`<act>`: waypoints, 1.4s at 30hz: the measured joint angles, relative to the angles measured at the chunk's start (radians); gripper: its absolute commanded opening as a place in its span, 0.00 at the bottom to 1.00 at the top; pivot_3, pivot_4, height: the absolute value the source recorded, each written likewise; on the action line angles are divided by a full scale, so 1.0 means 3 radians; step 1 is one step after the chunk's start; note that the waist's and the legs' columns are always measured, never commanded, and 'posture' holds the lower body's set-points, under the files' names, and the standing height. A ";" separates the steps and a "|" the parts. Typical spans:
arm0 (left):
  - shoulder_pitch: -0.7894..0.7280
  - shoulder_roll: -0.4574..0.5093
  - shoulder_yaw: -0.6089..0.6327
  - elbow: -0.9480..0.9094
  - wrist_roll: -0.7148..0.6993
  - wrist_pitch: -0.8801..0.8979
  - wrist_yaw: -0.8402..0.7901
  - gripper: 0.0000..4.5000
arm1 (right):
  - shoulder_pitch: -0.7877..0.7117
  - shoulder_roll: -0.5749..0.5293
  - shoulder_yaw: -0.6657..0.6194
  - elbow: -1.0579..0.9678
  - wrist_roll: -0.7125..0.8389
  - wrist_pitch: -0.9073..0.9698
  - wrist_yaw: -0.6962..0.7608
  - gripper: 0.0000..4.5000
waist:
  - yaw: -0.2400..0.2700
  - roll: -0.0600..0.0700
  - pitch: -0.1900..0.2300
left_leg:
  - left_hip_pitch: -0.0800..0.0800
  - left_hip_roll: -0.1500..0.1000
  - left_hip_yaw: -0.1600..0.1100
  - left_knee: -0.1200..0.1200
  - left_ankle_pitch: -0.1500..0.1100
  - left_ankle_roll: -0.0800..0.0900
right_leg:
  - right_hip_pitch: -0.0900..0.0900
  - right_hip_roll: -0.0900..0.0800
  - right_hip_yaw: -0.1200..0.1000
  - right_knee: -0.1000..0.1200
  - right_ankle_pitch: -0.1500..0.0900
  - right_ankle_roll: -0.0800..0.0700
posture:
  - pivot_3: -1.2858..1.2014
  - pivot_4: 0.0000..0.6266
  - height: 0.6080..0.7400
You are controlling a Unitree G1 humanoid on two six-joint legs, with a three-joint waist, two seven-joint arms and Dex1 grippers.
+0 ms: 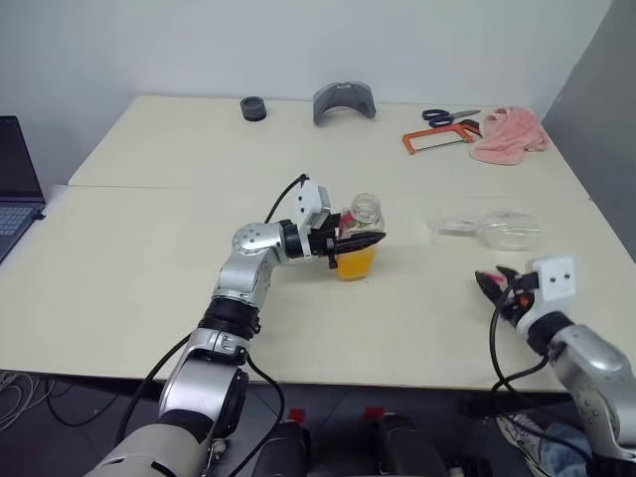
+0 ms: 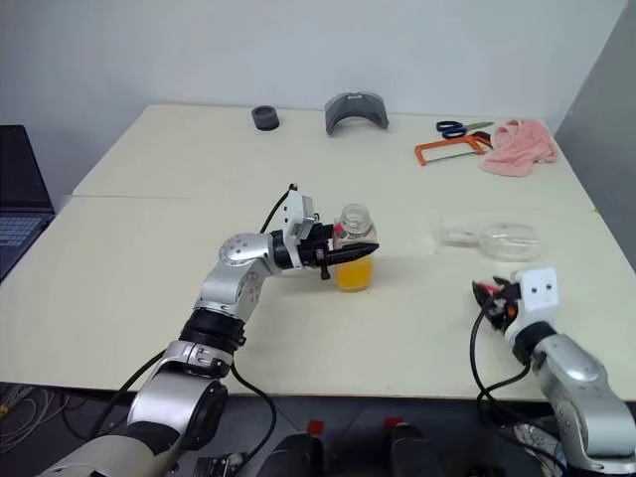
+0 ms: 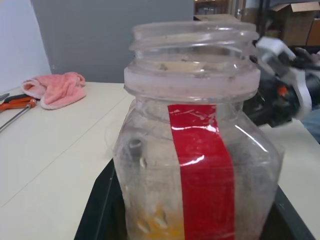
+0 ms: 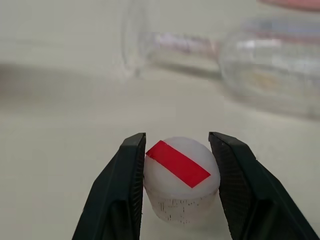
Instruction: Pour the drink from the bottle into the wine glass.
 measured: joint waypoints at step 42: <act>-0.0150 0.0623 0.1128 0.1377 0.0254 -0.0971 0.2320 0.43 | -0.2531 0.0684 0.1816 0.0433 -0.0259 0.0506 0.0819 1.00 | 0.0004 -0.0006 0.0001 | -0.0009 -0.0001 -0.0023 0.0003 0.0004 -0.0007 | -0.0010 -0.0011 -0.0013 0.0002 0.0001 0.0000 | 0.52 0.24 1.00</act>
